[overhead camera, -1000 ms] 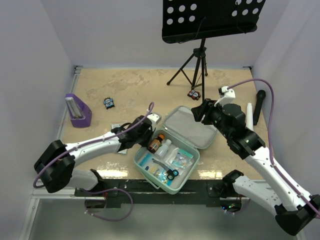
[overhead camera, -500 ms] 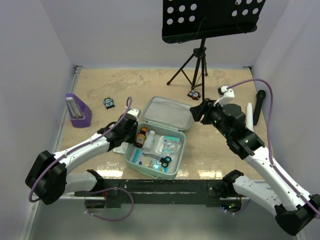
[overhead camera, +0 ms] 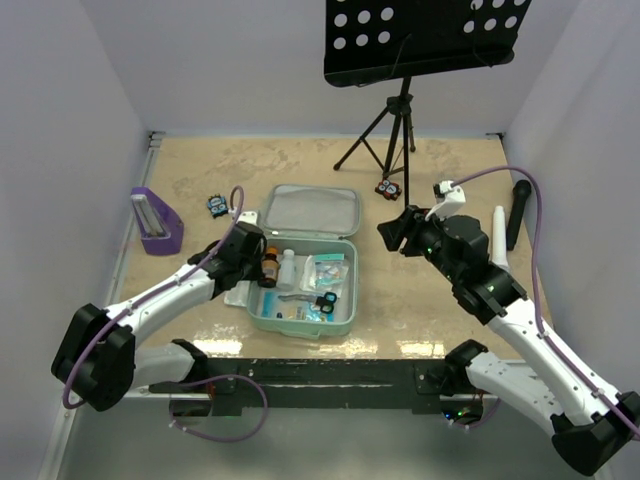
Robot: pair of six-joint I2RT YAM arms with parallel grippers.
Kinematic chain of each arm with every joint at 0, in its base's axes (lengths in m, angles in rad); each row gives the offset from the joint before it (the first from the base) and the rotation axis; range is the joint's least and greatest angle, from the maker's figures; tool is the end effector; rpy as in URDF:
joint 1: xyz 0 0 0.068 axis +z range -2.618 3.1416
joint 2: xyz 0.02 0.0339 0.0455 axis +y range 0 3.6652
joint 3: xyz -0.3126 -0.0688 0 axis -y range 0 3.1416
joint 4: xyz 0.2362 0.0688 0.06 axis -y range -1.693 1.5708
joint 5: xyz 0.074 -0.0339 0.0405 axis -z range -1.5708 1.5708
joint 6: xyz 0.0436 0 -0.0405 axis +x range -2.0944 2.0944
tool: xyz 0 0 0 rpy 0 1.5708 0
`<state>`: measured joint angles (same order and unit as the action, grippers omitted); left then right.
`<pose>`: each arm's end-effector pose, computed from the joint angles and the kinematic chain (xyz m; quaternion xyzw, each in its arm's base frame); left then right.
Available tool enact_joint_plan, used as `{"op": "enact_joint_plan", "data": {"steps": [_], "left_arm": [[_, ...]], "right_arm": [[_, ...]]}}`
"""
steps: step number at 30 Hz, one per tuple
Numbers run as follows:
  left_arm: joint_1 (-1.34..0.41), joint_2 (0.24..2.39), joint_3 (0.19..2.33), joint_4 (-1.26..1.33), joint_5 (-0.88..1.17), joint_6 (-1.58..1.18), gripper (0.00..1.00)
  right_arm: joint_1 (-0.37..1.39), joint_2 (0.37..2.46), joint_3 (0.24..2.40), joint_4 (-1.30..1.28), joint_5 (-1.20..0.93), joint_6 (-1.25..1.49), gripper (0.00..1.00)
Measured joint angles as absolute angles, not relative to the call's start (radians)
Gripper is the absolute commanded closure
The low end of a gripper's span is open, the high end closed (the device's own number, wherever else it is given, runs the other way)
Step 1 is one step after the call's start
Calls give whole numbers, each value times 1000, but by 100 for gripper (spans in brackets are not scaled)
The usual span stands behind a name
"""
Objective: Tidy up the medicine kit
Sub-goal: Move the medicine box to the center of the board.
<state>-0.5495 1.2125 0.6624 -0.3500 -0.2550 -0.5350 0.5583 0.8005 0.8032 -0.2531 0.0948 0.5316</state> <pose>0.1894 -0.1031 0.2429 -0.0351 0.9369 -0.0656 0.3416 0.1312 0.0771 0.3694 0.0185 0.7893 0.2855 0.5433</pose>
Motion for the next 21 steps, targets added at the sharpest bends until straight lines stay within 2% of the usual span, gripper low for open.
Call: {"op": "enact_joint_plan", "data": {"steps": [12, 21], "left_arm": [[-537, 1218, 662, -347, -273, -720, 100], [-579, 1253, 666, -310, -322, -773, 100]], "right_arm": [[558, 780, 756, -214, 82, 543, 42], [558, 858, 732, -195, 84, 551, 43]]}}
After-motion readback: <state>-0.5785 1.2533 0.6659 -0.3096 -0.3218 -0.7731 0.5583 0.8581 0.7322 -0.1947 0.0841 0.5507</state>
